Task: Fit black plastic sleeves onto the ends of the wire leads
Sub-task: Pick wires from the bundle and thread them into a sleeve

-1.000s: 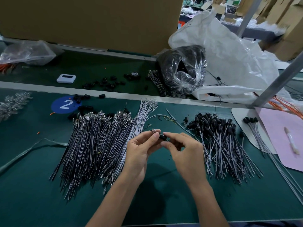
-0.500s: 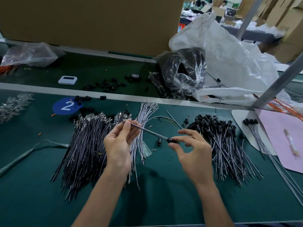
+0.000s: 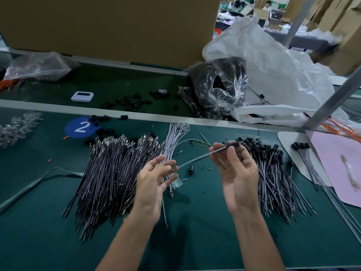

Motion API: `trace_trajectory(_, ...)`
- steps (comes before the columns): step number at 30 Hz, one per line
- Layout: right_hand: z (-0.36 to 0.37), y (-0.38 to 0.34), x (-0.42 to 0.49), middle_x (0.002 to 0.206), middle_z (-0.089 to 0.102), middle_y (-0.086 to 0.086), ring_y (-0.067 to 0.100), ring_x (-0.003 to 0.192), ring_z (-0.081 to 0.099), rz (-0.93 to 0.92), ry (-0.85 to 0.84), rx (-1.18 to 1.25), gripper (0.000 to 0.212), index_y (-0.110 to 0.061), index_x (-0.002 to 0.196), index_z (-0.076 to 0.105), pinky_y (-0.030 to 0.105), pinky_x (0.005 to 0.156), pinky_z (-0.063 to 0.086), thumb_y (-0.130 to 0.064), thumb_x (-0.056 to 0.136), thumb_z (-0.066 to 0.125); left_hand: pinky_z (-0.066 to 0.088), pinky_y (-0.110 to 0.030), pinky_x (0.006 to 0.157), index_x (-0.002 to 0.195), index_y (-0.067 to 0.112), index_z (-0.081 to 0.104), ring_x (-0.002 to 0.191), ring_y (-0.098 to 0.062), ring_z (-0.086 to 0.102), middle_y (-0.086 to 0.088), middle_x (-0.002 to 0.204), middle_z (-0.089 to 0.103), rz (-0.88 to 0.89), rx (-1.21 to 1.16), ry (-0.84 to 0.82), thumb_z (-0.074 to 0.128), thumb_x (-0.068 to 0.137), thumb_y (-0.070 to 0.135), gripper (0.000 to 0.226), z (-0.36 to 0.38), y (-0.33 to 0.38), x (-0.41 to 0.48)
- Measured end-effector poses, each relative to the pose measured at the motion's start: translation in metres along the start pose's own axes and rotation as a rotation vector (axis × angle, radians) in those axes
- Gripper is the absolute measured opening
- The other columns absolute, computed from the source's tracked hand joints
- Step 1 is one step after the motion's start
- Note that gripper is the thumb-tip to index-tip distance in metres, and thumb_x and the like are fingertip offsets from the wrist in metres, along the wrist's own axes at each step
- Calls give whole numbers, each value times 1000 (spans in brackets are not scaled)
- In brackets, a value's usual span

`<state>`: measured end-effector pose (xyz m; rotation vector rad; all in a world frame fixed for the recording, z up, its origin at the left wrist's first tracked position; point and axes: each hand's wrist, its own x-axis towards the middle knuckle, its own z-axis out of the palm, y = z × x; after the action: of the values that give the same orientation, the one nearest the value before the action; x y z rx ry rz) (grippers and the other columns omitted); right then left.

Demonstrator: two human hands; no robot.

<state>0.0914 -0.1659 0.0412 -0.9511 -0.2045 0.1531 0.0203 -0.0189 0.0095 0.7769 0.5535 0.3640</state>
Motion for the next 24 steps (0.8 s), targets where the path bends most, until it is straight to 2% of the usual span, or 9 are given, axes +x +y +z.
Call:
trace_trajectory(2,3,-1,3,80,74,7,19,77,70,-34,32,-124,19,-9,101,61,27,75,56,-17,84,60,53,-34,85,111,7,62,93,-21,68,-7,96,72,57,62,-14,54,89,-1,24,2,-2,-4)
trace_trajectory(4,5,0,2,75,74,6,14,71,68,-59,2,-318,31,-14,110,59,22,70,55,-21,80,65,50,-32,88,110,9,67,99,-20,66,-5,101,73,118,139,-75,63,86,15,25,7,-1,-8)
trace_trajectory(7,5,4,-3,76,75,9,12,66,67,-46,-128,-493,43,-18,116,55,18,67,52,-24,77,71,52,-30,91,112,13,69,103,-19,68,-5,107,74,170,224,-245,74,69,37,49,18,6,-12)
trace_trajectory(9,6,7,-5,77,75,10,13,64,67,-17,-203,-518,47,-16,117,54,18,67,52,-23,75,74,55,-25,85,107,15,73,97,-17,70,-7,105,75,186,223,-323,77,67,32,43,25,9,-13)
trace_trajectory(11,7,8,-6,76,75,9,13,62,67,-5,-229,-521,49,-13,115,53,18,66,51,-22,73,76,55,-19,74,96,17,78,85,-13,71,-8,98,76,203,198,-338,77,69,19,27,30,11,-13)
trace_trajectory(13,8,7,-7,75,75,8,11,62,68,-9,-246,-536,48,-11,114,53,17,65,51,-21,73,76,54,-17,69,90,17,80,80,-11,70,-8,94,76,209,190,-335,76,68,13,23,31,11,-11)
trace_trajectory(17,7,6,-8,76,75,8,14,64,67,-10,-271,-588,49,-14,113,53,20,67,53,-26,72,76,55,-19,69,89,14,80,85,-17,71,-14,93,75,150,162,-386,75,67,13,22,28,12,-9)
trace_trajectory(20,7,5,-9,78,76,6,15,67,69,4,-277,-617,46,-17,113,58,21,69,53,-28,72,76,55,-20,71,88,14,79,85,-17,71,-12,90,75,194,138,-358,74,69,13,20,28,12,-9)
trace_trajectory(24,3,8,-12,75,75,4,12,65,68,8,-289,-686,16,-18,95,71,19,67,53,-11,81,74,54,-20,78,89,17,79,90,-17,70,-9,92,75,254,84,-310,74,69,16,21,29,11,-8)
